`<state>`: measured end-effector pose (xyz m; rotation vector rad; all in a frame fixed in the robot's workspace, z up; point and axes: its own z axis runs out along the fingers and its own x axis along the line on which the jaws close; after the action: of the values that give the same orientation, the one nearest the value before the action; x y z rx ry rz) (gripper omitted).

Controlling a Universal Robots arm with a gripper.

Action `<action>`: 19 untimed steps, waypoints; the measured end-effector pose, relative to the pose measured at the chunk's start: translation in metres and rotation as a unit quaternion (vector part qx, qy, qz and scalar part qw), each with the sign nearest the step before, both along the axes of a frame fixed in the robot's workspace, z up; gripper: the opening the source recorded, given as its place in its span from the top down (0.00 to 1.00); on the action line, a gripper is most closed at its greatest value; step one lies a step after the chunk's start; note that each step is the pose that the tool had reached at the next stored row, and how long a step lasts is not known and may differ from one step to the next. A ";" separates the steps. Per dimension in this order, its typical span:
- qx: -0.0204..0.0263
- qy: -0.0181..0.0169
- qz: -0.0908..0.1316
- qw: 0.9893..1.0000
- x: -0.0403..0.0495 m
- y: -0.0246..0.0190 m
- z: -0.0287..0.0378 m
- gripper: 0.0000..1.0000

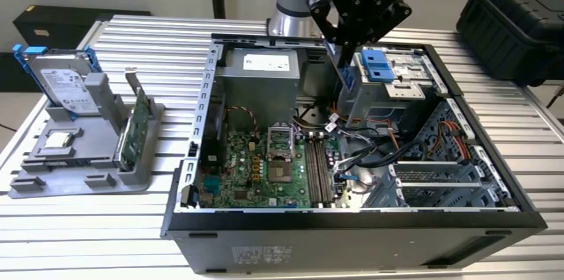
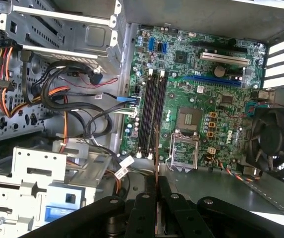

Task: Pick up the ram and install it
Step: 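Insert the ram into the slot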

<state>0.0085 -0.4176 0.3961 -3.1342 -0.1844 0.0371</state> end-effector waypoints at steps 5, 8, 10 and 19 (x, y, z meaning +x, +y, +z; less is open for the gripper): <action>0.000 0.000 0.000 1.000 0.0007 0.0000 -0.0013 1.00; 0.000 0.000 0.000 1.000 0.0011 0.0000 -0.0021 1.00; 0.000 0.000 0.000 1.000 0.0013 0.0000 -0.0026 1.00; 0.000 0.000 0.000 1.000 0.0022 0.0000 -0.0047 1.00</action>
<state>0.0107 -0.4176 0.3915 -3.1341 -0.1842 0.0370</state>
